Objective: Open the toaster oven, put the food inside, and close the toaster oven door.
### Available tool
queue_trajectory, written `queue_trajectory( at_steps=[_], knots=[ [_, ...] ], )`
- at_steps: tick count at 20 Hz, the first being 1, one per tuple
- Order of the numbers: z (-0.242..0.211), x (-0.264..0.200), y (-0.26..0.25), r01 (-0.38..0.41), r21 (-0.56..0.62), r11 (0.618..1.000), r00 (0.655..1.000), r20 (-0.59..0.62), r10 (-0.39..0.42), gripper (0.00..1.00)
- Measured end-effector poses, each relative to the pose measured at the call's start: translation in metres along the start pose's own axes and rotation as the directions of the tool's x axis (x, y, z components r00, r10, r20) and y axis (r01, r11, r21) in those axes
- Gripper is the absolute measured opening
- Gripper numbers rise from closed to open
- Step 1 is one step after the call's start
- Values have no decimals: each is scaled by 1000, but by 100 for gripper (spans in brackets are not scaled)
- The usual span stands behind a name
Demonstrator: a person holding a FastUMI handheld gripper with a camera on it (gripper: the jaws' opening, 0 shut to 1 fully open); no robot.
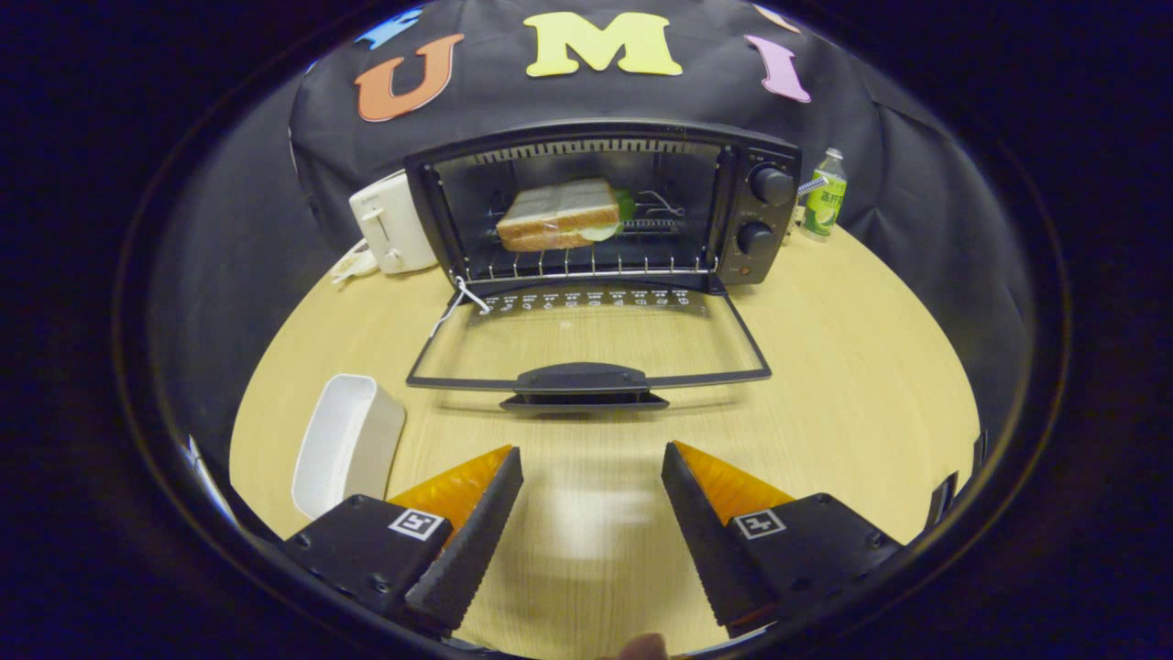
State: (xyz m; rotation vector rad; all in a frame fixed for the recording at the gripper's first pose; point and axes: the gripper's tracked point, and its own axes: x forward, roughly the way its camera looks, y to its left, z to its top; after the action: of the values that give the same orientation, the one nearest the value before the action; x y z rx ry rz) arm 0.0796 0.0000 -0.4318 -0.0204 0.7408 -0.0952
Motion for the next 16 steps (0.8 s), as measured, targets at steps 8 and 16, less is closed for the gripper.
queue_trajectory(
  at_steps=[8,16],
  knots=[
    [4,32,-7,49,3,999,999,2,-49,99],
    [19,14,-7,42,-27,999,999,34,-41,99]
  ],
)
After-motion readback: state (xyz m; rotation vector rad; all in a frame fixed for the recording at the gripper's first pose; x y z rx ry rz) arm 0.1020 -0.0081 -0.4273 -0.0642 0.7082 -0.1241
